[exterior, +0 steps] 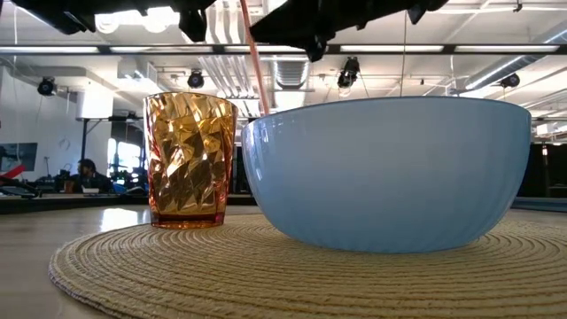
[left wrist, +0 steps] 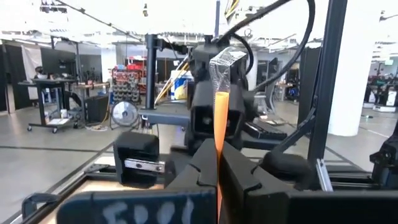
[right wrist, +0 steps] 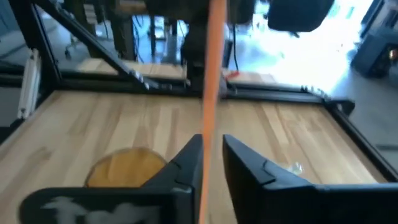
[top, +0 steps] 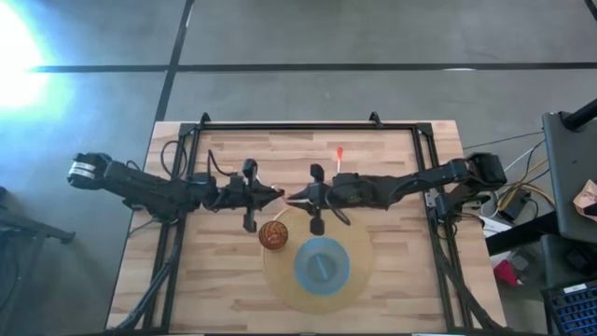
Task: Pick & Place Utensil
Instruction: Put the orange drinking straw into the orange cup on the brown mat
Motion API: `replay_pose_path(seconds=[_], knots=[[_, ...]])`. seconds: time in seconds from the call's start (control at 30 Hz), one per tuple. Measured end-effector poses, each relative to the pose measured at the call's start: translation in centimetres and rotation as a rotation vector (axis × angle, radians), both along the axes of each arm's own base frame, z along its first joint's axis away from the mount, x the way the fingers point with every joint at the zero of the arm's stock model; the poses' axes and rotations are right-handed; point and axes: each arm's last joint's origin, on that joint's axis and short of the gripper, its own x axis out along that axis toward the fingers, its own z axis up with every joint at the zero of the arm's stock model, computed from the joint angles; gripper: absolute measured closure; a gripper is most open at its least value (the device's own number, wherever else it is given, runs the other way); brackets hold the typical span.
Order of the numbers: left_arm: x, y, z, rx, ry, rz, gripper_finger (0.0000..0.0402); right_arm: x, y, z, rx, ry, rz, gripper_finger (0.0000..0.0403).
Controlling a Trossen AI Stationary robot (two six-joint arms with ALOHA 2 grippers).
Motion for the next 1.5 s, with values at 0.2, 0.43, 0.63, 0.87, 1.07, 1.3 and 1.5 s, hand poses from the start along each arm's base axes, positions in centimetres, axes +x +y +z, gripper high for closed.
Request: replay_pose_path(seconds=[0.2, 0.43, 0.63, 0.87, 1.07, 1.3, 1.5], knots=[[-0.2, 0.1, 0.2, -0.059, -0.008, 0.015, 0.0401, -2.2, -0.3, 2.4, -0.021, 0.041, -0.018, 0.0281], [-0.9, 0.3, 2.9, -0.089, -0.045, 0.042, 0.0401, -6.2, -0.7, 5.4, -0.030, 0.084, -0.019, 0.0247], [-1.0, 0.3, 6.2, -0.156, 0.057, 0.029, 0.0401, -9.0, -1.1, 6.5, -0.039, 0.123, -0.028, 0.0245], [-1.6, 0.3, 9.7, -0.217, 0.183, 0.005, 0.0401, -10.6, -2.2, 5.7, -0.026, 0.162, -0.096, 0.0259], [-1.8, 0.0, 10.1, -0.260, 0.223, -0.098, 0.0401, -10.8, -3.2, 3.9, 0.005, 0.215, -0.145, 0.0269], [-1.2, -0.5, 5.6, -0.287, 0.291, -0.095, 0.0401, -10.9, -3.6, 2.2, 0.029, 0.268, -0.174, 0.0275], [-1.3, -0.6, 2.2, -0.302, 0.241, -0.098, 0.0401, -11.0, -3.6, 1.6, 0.030, 0.284, -0.174, 0.0269]])
